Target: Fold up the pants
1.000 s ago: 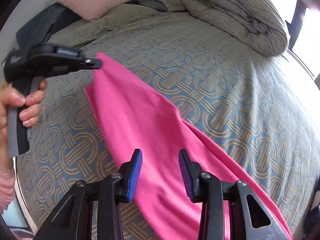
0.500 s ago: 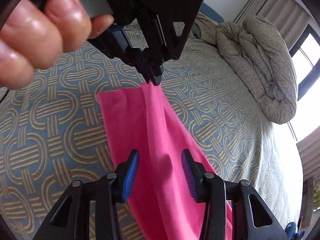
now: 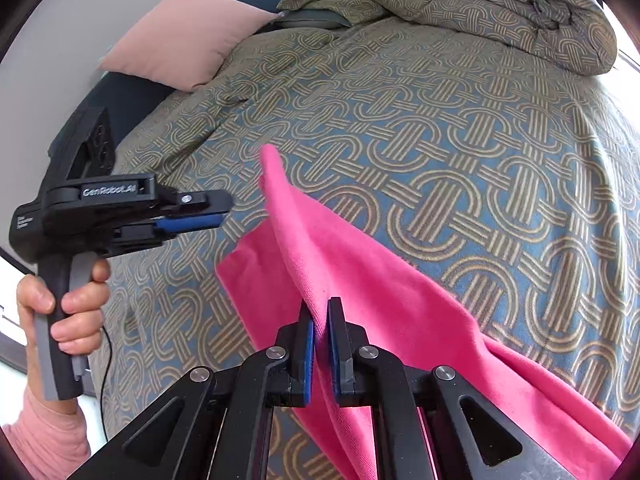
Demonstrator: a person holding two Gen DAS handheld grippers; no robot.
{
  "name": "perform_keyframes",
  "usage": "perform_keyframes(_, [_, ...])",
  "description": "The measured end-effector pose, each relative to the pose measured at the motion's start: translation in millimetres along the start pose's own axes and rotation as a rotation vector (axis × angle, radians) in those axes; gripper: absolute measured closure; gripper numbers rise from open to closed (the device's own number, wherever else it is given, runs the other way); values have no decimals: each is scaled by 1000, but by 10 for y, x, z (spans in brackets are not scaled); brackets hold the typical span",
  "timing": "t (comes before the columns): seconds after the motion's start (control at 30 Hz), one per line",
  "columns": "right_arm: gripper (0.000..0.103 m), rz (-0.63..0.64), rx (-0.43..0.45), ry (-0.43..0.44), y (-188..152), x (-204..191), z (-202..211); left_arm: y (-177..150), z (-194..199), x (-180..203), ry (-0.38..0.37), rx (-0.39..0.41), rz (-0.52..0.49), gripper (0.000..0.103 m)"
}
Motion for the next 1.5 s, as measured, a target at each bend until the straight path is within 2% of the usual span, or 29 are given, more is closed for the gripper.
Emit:
perform_keyframes(0.07, [97,18,-9,-9,18,-38,-22,77,-23,27,-32,8,-13,70])
perform_keyframes(0.17, [96,39,-17,-21,-24,-69,-36,169,28,97,-23,46,-59,67])
perform_keyframes(0.27, [96,47,-19,-30,-33,-63,-51,188,12,208,-68,10,-113,66])
perform_keyframes(0.4, [95,51,-28,-41,-37,-54,-76,174,-72,326,-23,-30,-167,66])
perform_keyframes(0.47, [95,55,-36,-46,-42,-73,-92,165,-147,395,-25,-61,-197,66])
perform_keyframes(0.63, [95,72,-50,-69,-10,-140,-198,70,-259,509,42,-94,-266,66])
perform_keyframes(0.67, [95,73,-52,-71,-8,-145,-206,54,-265,522,49,-93,-277,74])
perform_keyframes(0.7, [95,73,-54,-75,5,-144,-223,41,-260,530,63,-88,-287,91])
perform_keyframes(0.73, [95,73,-56,-84,8,-148,-236,33,-248,533,81,-78,-291,96])
perform_keyframes(0.9, [80,93,-69,-199,1,-211,-350,-28,8,431,194,-8,-284,100])
perform_keyframes(0.97, [74,114,-70,-219,-15,-266,-363,-46,137,346,225,8,-261,101])
perform_keyframes(1.13, [69,137,-67,-229,-46,-352,-348,-66,421,92,205,53,-203,101])
perform_keyframes(1.27, [66,130,-76,-244,-64,-336,-337,-150,341,-44,198,14,-207,101])
perform_keyframes(1.33, [65,127,-79,-242,-87,-325,-322,-195,208,-29,191,-18,-228,100])
perform_keyframes(1.37, [65,125,-81,-245,-84,-325,-329,-212,150,-12,185,-28,-236,94])
perform_keyframes(1.4, [65,122,-84,-251,-92,-331,-319,-219,79,19,170,-40,-245,81])
perform_keyframes(1.47, [65,112,-90,-263,-95,-320,-324,-217,-31,86,137,-49,-263,69])
perform_keyframes(1.5, [65,109,-91,-268,-108,-311,-326,-204,-81,128,124,-46,-270,67])
Point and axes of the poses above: each gripper's, at about its wrist camera, not at the fingertips, and z roughly against the way its jaws point, x to its right, y to its top, the point moved 3 cm from there along -z, roughly the way its jaws point, and after that the axes turned 12 degrees about -x, right-handed, at the moved point
